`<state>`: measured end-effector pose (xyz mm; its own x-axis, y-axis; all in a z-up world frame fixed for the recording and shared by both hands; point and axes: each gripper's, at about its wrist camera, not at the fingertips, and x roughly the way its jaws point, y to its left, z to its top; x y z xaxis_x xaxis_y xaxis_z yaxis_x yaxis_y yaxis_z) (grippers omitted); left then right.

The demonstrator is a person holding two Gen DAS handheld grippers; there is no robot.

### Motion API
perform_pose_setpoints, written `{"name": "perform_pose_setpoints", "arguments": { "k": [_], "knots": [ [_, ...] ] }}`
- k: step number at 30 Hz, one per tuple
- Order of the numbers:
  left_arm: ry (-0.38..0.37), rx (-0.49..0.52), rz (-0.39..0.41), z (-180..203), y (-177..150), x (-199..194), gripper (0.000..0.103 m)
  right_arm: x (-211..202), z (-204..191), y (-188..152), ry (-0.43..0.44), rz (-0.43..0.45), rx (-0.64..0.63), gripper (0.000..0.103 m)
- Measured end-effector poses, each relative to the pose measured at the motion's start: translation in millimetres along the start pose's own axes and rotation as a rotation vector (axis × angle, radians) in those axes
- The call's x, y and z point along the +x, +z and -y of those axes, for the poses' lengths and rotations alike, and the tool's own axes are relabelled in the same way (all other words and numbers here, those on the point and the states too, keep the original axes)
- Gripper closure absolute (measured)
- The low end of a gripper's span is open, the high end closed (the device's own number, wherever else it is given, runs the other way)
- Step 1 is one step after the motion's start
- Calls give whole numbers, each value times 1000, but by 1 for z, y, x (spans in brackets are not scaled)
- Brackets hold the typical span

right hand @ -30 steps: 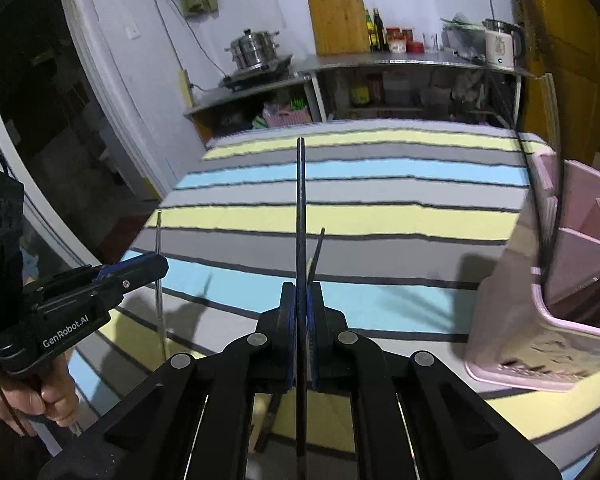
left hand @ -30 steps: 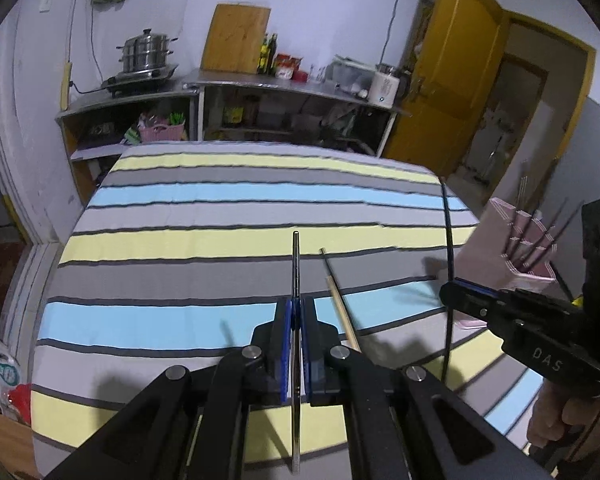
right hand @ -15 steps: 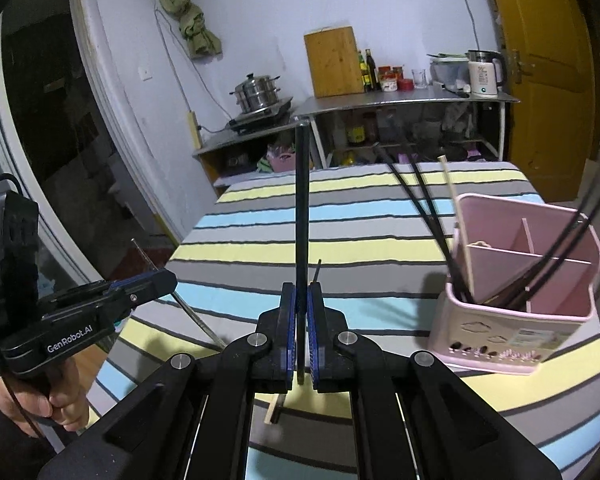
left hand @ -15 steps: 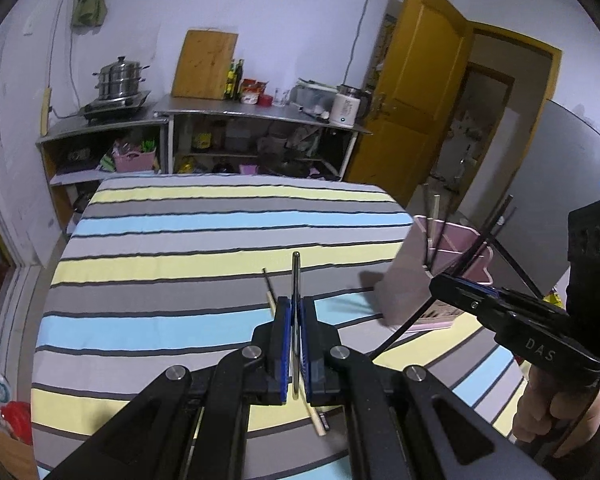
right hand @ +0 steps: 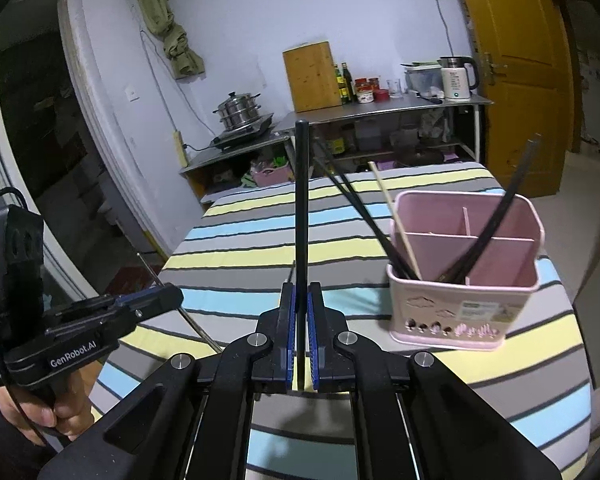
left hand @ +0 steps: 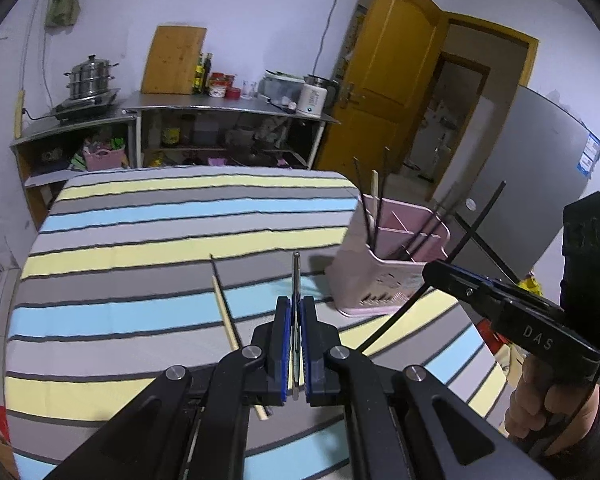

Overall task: Organize utensils
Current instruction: 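Carry both chopsticks upright to the pink holder and lower them in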

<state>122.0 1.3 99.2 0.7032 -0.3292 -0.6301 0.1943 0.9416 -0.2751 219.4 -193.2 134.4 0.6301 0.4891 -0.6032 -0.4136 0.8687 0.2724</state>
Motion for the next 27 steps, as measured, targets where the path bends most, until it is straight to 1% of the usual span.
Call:
{"name": "perform_pose_setpoints", "arguments": {
  "k": [4, 9, 14, 21, 27],
  "knots": [
    [-22, 14, -18, 13, 0, 8, 99, -9, 11, -4, -17, 7, 18, 98],
    [-46, 37, -27, 28, 11, 21, 99, -19, 26, -6, -39, 20, 39, 98],
    [-76, 66, -8, 49, 33, 29, 99, -29, 42, 0, -67, 42, 60, 98],
    [-121, 113, 40, 81, 67, 34, 99, -47, 63, 24, -109, 102, 75, 98],
    [-131, 145, 74, 103, 97, 40, 99, -60, 73, 50, -134, 162, 67, 98]
  ]
}}
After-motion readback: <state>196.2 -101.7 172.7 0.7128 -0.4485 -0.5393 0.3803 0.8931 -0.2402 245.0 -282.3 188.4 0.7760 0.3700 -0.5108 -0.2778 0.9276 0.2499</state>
